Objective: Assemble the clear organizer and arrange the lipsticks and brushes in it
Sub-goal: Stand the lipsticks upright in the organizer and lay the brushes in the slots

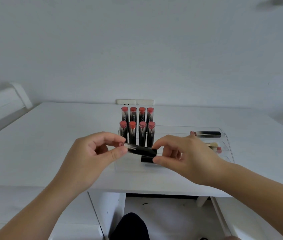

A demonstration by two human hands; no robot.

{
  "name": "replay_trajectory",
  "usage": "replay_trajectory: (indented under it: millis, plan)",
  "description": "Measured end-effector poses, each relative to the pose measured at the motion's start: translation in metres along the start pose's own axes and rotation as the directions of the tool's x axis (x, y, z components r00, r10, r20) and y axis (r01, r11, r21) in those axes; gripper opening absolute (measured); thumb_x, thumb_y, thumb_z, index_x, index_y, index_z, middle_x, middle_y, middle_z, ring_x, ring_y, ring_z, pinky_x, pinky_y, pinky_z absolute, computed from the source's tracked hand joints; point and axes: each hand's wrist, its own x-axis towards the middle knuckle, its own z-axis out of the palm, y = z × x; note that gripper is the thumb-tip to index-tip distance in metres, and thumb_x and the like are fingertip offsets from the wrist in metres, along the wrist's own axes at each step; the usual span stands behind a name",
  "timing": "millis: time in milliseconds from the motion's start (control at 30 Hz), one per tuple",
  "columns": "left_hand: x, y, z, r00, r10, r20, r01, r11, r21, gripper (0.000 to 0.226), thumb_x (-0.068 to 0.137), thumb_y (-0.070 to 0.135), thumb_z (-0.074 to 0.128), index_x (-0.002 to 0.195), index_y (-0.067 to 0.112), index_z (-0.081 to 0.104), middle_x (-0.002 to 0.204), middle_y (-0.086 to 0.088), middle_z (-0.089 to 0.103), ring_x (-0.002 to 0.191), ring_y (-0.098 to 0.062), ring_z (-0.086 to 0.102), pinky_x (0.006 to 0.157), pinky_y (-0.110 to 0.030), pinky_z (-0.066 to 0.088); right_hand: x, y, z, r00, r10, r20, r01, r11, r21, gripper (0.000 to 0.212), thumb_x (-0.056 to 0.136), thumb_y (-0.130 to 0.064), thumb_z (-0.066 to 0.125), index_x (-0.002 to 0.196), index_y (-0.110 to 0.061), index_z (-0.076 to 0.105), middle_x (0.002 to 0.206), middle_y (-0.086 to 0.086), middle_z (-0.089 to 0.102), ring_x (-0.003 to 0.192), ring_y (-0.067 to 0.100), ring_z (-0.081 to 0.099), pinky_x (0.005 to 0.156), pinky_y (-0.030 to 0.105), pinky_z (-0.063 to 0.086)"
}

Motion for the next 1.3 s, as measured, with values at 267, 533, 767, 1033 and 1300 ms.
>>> replay_trajectory:
  millis: [267,533,767,1033,1300]
  plan:
    - [0.004,0.002,-0.009,0.998,0.059,-0.032,-0.057,0.997,0.046,0.035,0.086,0.018,0.078,0.098,0.051,0.077,0.086,0.02,0.069,0.061,-0.005,0.052,0.058,-0.008,0.039,0.026,-0.003,-0.018,0.963,0.047,0.267,0.066,0.914,-0.401,0.019,0.097,-0.048,0.054,0.111,-0.043,0.065,0.069,-0.021,0.056,0.064,-0.006,0.048,0.067,0.025,0.043]
    - [0.006,0.002,0.002,0.99,0.138,-0.033,-0.128,0.969,0.213,0.036,0.085,0.018,0.081,0.098,0.049,0.068,0.09,0.033,0.068,0.073,0.0,0.057,0.064,-0.005,0.042,0.042,-0.013,-0.017,0.967,-0.012,0.253,0.124,0.892,-0.435,0.014,0.094,-0.046,0.058,0.098,-0.042,0.07,0.059,-0.021,0.049,0.061,0.001,0.049,0.062,0.025,0.036]
    - [0.005,-0.007,0.004,0.982,0.188,-0.033,-0.172,0.946,0.276,0.03,0.086,0.02,0.08,0.094,0.048,0.07,0.096,0.027,0.07,0.087,-0.003,0.063,0.071,-0.005,0.041,0.061,-0.024,-0.027,0.998,0.007,-0.058,-0.019,0.976,-0.219,0.012,0.082,-0.047,0.065,0.074,-0.041,0.058,0.059,-0.03,0.057,0.06,-0.003,0.053,0.055,0.024,0.032]
    - [0.005,-0.016,0.007,0.967,0.251,-0.048,-0.229,0.934,0.273,0.026,0.087,0.016,0.08,0.1,0.038,0.074,0.107,0.023,0.07,0.085,-0.006,0.065,0.074,-0.004,0.04,0.087,-0.021,-0.027,0.992,0.101,0.075,-0.073,0.945,-0.318,0.022,0.083,-0.048,0.069,0.102,-0.037,0.071,0.056,-0.041,0.051,0.057,-0.011,0.051,0.054,0.021,0.031]
    - [0.007,-0.02,0.011,0.96,0.275,-0.054,-0.251,0.93,0.27,0.017,0.088,0.02,0.076,0.101,0.032,0.076,0.101,0.022,0.072,0.083,-0.004,0.064,0.075,-0.005,0.039,0.09,-0.017,-0.023,0.987,0.132,0.091,-0.101,0.953,-0.287,0.009,0.084,-0.043,0.07,0.089,-0.036,0.072,0.052,-0.04,0.051,0.057,-0.015,0.05,0.053,0.022,0.03]
